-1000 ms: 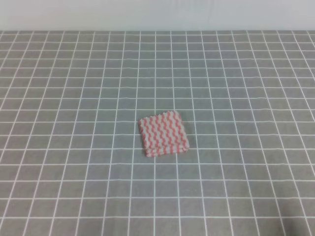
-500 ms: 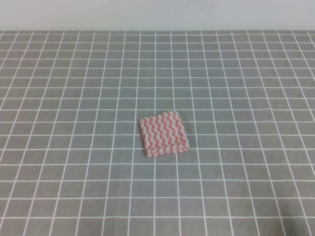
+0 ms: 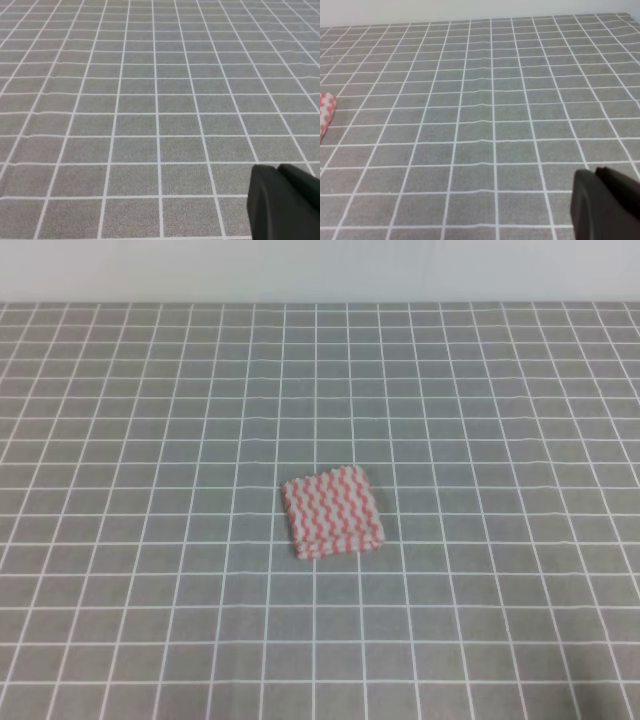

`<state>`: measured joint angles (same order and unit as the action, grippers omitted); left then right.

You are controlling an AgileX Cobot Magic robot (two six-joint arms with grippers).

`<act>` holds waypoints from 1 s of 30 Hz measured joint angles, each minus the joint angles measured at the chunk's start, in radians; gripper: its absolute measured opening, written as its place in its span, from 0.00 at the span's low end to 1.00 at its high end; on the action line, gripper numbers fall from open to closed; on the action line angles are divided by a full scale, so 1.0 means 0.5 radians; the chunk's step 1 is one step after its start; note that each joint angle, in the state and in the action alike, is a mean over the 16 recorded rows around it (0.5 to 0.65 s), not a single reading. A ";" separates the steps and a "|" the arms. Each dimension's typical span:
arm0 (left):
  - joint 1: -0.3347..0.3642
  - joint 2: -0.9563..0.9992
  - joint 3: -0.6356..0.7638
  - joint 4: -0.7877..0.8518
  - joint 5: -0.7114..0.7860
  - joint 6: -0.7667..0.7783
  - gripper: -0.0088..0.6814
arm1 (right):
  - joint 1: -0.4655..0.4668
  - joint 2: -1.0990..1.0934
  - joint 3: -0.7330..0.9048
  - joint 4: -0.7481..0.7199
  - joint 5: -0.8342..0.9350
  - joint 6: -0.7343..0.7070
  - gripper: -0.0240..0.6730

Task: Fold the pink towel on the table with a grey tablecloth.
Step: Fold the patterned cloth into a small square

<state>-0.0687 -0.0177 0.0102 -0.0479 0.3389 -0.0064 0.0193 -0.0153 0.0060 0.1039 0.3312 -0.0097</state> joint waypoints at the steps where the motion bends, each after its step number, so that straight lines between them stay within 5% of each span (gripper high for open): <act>1: 0.000 0.000 0.000 0.000 0.000 0.000 0.01 | 0.000 0.000 0.000 0.000 0.000 0.000 0.01; 30: 0.000 -0.008 0.011 0.001 -0.014 0.001 0.01 | 0.000 -0.003 0.004 -0.001 -0.001 0.000 0.01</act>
<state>-0.0689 -0.0217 0.0155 -0.0473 0.3319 -0.0061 0.0194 -0.0167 0.0081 0.1036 0.3308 -0.0097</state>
